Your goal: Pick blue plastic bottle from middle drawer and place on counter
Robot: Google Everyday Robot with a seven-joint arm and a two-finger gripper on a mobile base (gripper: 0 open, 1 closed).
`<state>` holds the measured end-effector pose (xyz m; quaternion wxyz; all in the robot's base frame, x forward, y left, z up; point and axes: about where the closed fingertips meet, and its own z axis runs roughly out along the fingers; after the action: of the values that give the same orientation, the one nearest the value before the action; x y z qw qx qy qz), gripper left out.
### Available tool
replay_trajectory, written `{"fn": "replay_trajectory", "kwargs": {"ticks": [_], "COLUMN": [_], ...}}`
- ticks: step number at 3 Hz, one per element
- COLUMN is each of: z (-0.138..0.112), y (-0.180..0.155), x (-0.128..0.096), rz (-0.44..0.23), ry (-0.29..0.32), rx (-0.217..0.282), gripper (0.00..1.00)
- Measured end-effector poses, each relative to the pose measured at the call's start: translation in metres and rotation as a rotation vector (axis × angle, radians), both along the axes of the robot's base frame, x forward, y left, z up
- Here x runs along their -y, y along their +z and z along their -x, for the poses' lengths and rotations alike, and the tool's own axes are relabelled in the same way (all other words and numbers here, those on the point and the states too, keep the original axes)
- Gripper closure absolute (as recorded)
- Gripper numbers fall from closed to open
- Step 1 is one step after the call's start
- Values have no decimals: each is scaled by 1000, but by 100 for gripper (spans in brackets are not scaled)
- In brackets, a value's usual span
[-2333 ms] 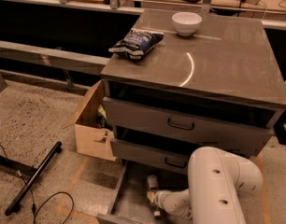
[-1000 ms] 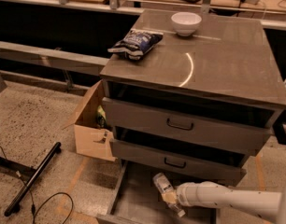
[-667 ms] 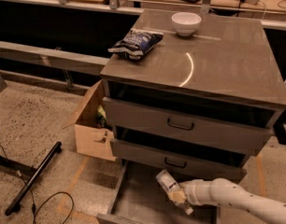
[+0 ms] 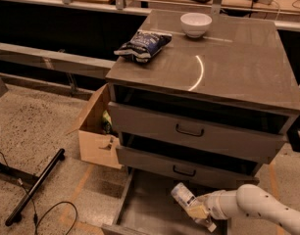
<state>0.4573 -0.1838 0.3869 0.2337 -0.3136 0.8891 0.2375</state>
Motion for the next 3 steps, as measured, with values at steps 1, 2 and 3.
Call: {"fn": "replay_trajectory", "kwargs": {"ticks": [1, 2, 3], "z": [1, 14, 36], "y": [3, 33, 82], "x": [-1, 3, 5], "rz": [-1, 13, 26], "ry": [11, 42, 85], "rx": [1, -5, -14], "gripper": [100, 100, 100]}}
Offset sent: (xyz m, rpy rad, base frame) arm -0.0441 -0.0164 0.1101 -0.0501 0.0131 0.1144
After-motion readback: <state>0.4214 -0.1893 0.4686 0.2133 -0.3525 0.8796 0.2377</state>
